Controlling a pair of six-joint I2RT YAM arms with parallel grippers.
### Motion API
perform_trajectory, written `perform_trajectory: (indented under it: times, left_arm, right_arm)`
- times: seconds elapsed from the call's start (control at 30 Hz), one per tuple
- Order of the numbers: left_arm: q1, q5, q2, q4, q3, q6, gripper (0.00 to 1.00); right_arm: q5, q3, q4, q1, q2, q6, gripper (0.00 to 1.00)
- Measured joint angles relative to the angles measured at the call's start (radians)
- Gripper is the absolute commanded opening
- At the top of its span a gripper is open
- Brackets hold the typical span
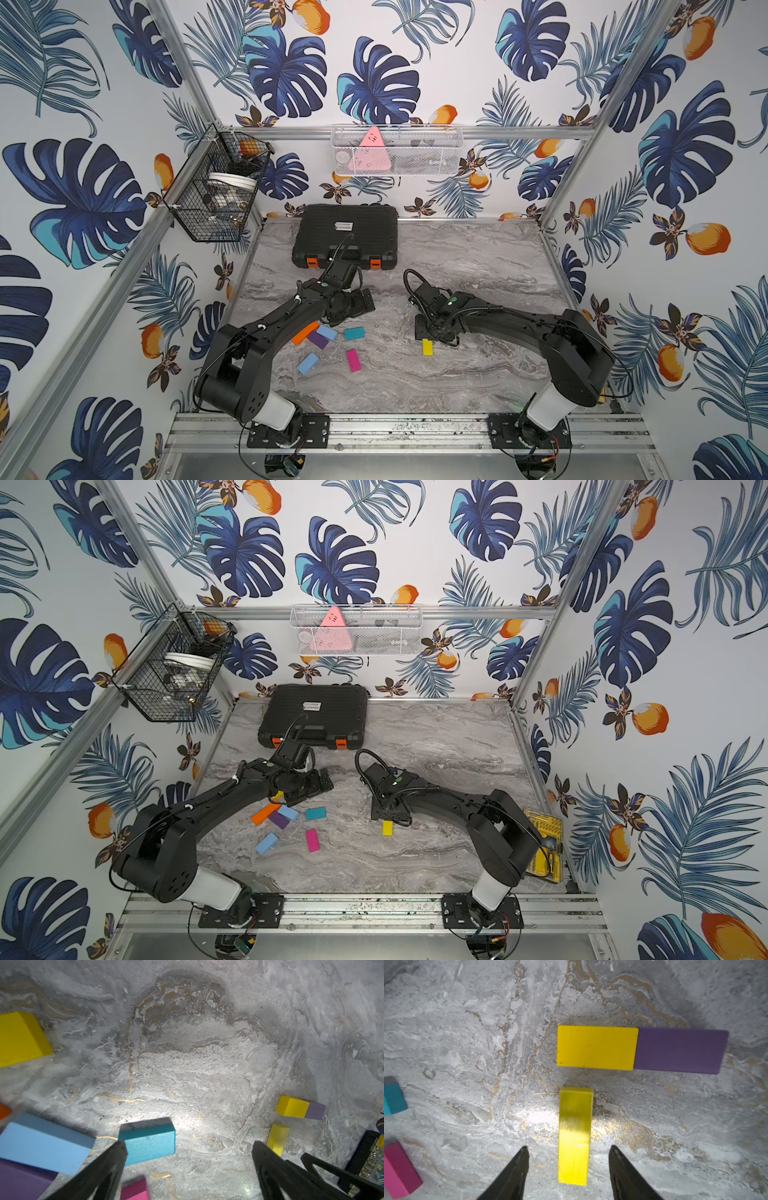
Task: Assemble the letter c with building blocks
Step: Assemble the building block at the center of the board.
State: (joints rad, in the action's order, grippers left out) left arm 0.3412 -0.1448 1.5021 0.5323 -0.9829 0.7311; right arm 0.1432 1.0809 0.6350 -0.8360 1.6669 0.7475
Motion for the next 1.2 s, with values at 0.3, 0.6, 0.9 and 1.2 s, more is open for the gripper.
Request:
perform_trajectory:
  times: [0.3,0.6,0.9,1.2]
  left_arm:
    - [0.0,0.0,-0.001,0.002,-0.006,0.0,0.99]
    - [-0.001,-0.006,-0.001,0.002,-0.006,0.0,0.99]
    - [-0.002,-0.007,0.0,0.0,-0.006,0.0,0.99]
    - [-0.002,-0.008,0.0,-0.001,-0.006,0.0,0.99]
  right_arm:
    - [-0.004,-0.042,0.002,0.0,0.004,0.046,0.58]
    - [-0.021,-0.053,-0.017,0.0,0.039,0.056,0.54]
    - [-0.029,-0.049,-0.026,-0.005,0.064,0.057,0.5]
    - [-0.03,-0.039,-0.029,-0.014,0.084,0.068,0.42]
